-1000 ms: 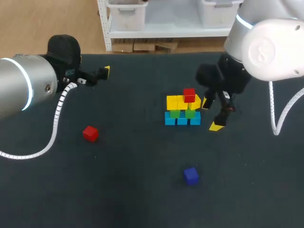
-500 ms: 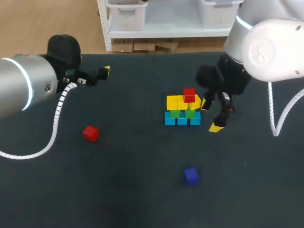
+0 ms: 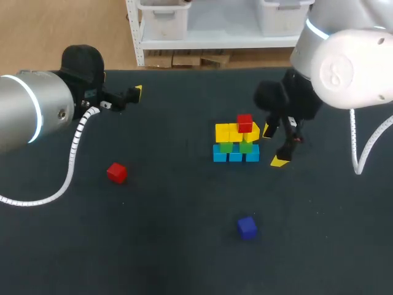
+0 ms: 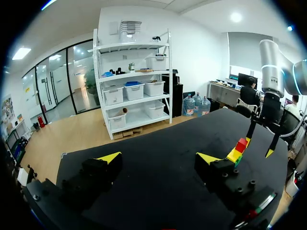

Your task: Place the blue cubes, place green cubes on the blue cubes, place the yellow cubes on the green cubes, then place the red cubes on the yellow cubes, and place purple cube on the red cubes.

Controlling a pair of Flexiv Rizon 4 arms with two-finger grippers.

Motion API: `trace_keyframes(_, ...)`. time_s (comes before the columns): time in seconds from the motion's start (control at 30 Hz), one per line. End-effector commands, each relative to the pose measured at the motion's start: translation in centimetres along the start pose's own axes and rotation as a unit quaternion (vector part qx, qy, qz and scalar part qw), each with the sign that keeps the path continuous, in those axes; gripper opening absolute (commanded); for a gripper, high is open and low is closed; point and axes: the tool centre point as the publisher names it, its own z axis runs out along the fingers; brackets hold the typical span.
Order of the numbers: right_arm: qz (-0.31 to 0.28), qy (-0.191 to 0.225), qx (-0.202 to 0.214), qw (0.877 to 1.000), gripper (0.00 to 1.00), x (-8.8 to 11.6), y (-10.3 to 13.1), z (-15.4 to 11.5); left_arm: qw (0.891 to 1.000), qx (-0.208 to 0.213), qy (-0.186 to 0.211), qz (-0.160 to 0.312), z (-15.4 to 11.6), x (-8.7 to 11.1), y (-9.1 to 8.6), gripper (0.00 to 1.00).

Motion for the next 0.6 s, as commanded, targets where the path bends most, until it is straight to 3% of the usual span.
trace_keyframes(0.03, -0.001, 0.0, 0.0, 1.0, 1.0, -0.2, -0.02, -0.04, 1.0, -0.005, -0.004, -0.001, 0.01, 0.17, -0.21, 1.0)
trace_keyframes(0.6, -0.014, -0.004, -0.007, 1.0, 1.0, -0.61, 0.95, -0.18, 1.0, -0.005, -0.004, -0.001, 0.01, 0.17, -0.21, 1.0)
